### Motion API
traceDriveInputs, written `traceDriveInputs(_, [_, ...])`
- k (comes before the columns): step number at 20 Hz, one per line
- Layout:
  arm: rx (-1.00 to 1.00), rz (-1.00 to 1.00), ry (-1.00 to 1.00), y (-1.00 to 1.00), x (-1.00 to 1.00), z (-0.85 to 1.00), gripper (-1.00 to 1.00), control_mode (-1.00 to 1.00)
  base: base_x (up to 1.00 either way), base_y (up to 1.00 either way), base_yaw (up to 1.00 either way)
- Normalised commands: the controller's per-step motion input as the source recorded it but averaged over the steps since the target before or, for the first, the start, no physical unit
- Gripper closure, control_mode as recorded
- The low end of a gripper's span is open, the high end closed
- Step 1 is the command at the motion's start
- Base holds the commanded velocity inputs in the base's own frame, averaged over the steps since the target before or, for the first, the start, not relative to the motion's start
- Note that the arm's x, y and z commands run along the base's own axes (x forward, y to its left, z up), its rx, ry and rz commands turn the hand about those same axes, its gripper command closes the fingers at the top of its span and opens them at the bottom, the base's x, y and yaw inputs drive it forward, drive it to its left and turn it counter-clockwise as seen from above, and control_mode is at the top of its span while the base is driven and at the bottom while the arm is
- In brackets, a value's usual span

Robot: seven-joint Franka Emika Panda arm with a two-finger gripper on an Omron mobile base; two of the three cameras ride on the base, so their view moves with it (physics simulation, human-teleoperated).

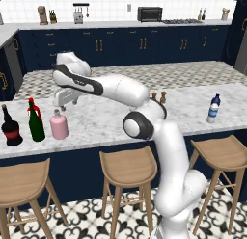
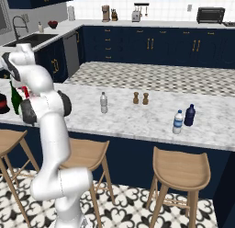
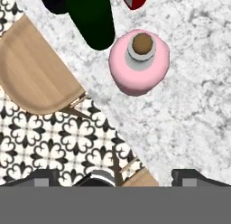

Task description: Move the plastic bottles in the middle to the plastics group, and the glass bottles in the middle to the glass group.

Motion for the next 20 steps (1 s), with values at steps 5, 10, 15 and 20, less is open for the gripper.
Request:
traceDriveInputs(5, [0.1, 0.0, -0.13, -0.97, -0.89, -0.02, -1.0, -1.0, 0.0, 0.0, 0.0])
traceDriveInputs(10, [0.05, -0.06, -0.04, -1.0, -0.73, -0.08, -1.0, -1.0, 0.0, 0.0, 0.0])
traceDriveInputs(15, [0.0, -0.15, 0.02, -1.0, -0.35, 0.0, -1.0, -1.0, 0.0, 0.0, 0.0])
traceDriveInputs(20, [0.0, -0.19, 0.09, -1.0, -0.01, 0.4, -1.0, -1.0, 0.0, 0.0, 0.0])
